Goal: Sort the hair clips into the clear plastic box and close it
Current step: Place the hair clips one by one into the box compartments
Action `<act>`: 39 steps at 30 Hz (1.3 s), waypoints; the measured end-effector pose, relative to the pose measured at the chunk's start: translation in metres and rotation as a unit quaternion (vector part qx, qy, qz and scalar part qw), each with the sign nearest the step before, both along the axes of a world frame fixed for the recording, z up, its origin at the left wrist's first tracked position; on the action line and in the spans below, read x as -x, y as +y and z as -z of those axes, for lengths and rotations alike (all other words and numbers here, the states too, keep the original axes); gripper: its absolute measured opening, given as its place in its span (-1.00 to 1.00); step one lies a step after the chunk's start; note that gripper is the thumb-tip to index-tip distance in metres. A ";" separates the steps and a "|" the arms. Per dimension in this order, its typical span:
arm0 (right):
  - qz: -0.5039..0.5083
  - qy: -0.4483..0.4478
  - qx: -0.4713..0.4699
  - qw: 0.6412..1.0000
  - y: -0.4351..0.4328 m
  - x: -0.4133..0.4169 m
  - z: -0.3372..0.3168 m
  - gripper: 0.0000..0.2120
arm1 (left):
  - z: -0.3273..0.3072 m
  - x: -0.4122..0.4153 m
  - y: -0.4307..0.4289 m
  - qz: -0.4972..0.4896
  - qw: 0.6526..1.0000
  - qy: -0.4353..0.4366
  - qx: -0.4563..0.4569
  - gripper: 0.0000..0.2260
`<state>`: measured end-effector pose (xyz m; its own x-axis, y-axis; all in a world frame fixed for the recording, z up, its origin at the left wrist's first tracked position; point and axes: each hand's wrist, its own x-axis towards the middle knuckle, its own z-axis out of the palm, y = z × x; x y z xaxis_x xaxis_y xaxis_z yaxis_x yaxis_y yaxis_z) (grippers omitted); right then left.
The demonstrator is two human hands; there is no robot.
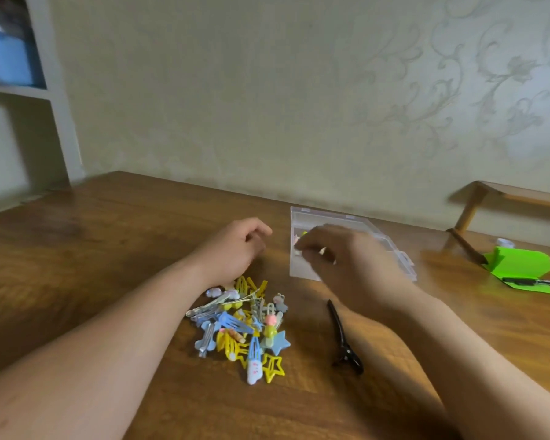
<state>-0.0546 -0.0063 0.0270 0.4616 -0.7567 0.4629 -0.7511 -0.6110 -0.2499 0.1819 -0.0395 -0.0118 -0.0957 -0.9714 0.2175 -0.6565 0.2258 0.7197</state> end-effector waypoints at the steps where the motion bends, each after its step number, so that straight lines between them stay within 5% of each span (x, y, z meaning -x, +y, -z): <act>1: -0.020 0.030 -0.032 0.999 0.006 -0.007 0.001 -0.78 | 0.001 -0.001 -0.002 -0.003 1.000 0.012 -0.005 -0.75; 6: -0.094 0.139 -0.104 0.980 0.014 -0.016 0.006 -0.70 | 0.002 -0.001 -0.002 -0.021 0.999 0.040 -0.018 -0.74; 19: -0.104 0.178 -0.146 0.968 0.015 -0.012 0.003 -0.81 | 0.009 -0.003 -0.009 -0.018 0.999 0.025 -0.014 -0.75; 25: -0.075 0.114 -0.077 0.988 0.013 -0.013 0.009 -0.87 | 0.011 -0.003 -0.012 -0.018 0.999 0.026 -0.007 -0.77; 31: 0.054 -0.129 -0.095 0.986 -0.007 0.003 -0.004 -0.84 | 0.011 -0.002 -0.014 -0.026 0.999 0.035 -0.012 -0.78; 39: 0.113 -0.087 -0.105 0.984 -0.037 0.011 -0.016 -0.82 | 0.011 -0.002 -0.012 -0.025 0.998 0.054 -0.018 -0.75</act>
